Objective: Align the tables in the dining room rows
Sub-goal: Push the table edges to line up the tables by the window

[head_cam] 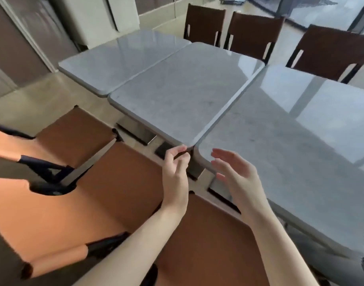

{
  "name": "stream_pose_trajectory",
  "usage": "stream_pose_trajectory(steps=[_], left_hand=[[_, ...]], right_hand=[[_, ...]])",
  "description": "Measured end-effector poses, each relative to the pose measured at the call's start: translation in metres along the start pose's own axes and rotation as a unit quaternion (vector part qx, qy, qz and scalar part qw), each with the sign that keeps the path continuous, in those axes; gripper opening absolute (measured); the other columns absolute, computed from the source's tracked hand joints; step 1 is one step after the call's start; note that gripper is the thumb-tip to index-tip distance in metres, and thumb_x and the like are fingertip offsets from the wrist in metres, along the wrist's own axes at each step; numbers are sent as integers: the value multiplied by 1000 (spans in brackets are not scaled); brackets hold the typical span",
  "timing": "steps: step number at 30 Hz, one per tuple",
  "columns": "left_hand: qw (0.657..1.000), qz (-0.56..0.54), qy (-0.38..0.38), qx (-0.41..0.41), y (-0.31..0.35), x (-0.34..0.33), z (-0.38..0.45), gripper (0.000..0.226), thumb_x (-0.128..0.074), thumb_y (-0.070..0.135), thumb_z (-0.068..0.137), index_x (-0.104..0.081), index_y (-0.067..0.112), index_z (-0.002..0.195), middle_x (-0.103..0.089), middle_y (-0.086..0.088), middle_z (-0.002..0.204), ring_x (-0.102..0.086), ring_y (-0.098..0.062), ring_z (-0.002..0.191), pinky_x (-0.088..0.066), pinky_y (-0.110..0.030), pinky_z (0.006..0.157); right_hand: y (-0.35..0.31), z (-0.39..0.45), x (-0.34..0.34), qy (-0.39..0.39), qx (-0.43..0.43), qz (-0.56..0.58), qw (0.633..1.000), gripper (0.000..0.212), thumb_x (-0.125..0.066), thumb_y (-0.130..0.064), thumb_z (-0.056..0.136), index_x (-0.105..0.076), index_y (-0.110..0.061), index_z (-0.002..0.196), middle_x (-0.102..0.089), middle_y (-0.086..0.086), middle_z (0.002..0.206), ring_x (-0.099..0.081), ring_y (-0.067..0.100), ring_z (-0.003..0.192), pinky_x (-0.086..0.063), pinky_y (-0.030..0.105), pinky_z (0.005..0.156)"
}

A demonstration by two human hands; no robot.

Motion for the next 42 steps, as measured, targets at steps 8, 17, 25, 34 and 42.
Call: stream_pose_trajectory(steps=[8, 17, 25, 34, 42], left_hand=[[977, -30, 209, -9, -71, -22, 10, 26, -44, 28, 101, -57, 19, 122, -55, 7, 130, -55, 3, 116, -46, -32, 105], [945, -46, 324, 14, -136, -34, 60, 24, -40, 32, 105, -59, 28, 119, -54, 4, 138, -48, -14, 132, -38, -35, 112], [917, -101, 374, 95, -193, -49, 109, 45, -36, 49, 102, -48, 37, 144, -37, 7, 158, -36, -16, 140, -21, -43, 116], [897, -210, 380, 80, -247, -50, 156, 84, -47, 72, 76, -44, 33, 150, -41, 0, 158, -40, -25, 144, -27, -48, 121], [916, -165, 366, 29, -211, -70, 146, 56, -33, 45, 106, -37, 16, 155, -39, -1, 159, -42, -15, 138, -27, -22, 99]], right_hand=[[62, 68, 56, -88, 62, -12, 994, 22, -61, -18, 99, -74, -28, 113, -74, -21, 110, -67, -3, 107, -53, 33, 99], [147, 140, 87, -75, 54, 27, 995, 24, -55, -18, 101, -74, -29, 112, -74, -16, 113, -65, 0, 113, -50, 39, 105], [183, 178, 82, -65, 72, -17, 995, 23, -54, -32, 99, -72, -35, 113, -69, -20, 113, -64, -4, 103, -43, 17, 80], [181, 181, 83, -61, 143, -21, 988, 20, -57, -24, 98, -75, -17, 104, -69, -10, 100, -55, -22, 93, -38, -1, 73], [181, 181, 83, -59, 152, -18, 986, 20, -57, -26, 99, -75, -18, 99, -70, -10, 97, -55, -21, 92, -39, 0, 74]])
Point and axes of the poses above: each hand's wrist, its own z-axis towards the middle knuckle, its own x-axis out of the back of the hand, y = z × x, the point moved 10 cm from there along z, towards the middle knuckle
